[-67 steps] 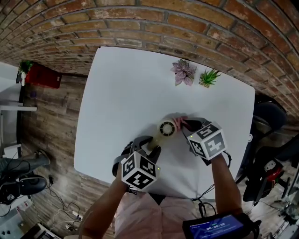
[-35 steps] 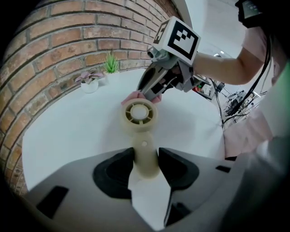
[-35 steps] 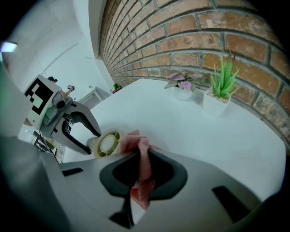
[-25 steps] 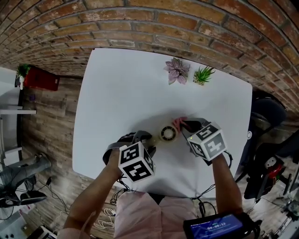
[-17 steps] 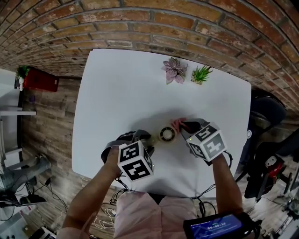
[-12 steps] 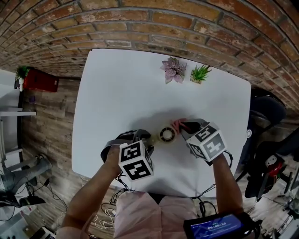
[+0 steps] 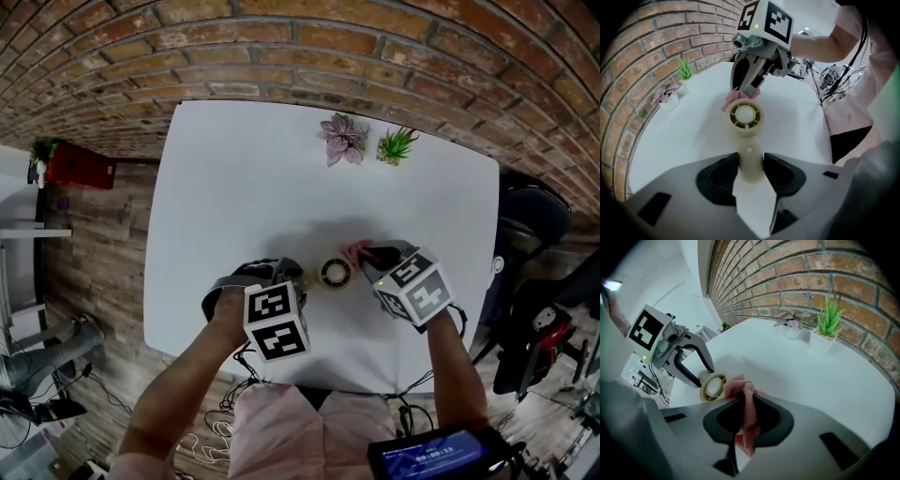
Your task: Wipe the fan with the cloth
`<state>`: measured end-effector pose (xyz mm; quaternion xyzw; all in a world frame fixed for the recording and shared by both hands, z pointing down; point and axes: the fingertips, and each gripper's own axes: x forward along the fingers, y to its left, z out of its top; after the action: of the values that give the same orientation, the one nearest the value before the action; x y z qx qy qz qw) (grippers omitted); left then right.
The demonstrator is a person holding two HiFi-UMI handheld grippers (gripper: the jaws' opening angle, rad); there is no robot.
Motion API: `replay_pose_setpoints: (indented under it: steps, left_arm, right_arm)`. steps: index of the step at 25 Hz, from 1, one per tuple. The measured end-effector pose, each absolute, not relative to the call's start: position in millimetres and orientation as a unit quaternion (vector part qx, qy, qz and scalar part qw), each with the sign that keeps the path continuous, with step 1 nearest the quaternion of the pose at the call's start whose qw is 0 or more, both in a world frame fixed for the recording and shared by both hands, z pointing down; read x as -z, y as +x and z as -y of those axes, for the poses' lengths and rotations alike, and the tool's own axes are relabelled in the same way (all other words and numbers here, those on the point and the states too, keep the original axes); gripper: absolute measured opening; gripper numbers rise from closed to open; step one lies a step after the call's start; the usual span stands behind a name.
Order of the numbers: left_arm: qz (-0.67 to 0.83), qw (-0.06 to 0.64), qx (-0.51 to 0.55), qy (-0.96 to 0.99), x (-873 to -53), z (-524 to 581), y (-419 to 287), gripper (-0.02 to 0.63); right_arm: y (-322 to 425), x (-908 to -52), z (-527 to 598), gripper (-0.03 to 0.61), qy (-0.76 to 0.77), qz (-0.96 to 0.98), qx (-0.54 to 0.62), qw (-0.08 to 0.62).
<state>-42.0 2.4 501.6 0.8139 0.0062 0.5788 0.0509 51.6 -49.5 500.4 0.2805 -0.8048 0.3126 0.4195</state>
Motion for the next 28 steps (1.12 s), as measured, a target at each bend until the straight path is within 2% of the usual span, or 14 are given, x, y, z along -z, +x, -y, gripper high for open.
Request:
replay_pose_setpoints:
  steps: [28]
  left_arm:
    - [-0.104, -0.089, -0.628, 0.766, -505, -16, -38, 0.179]
  right_arm:
    - [41, -496, 28, 0.035, 0.235, 0.822, -0.307, 0.419]
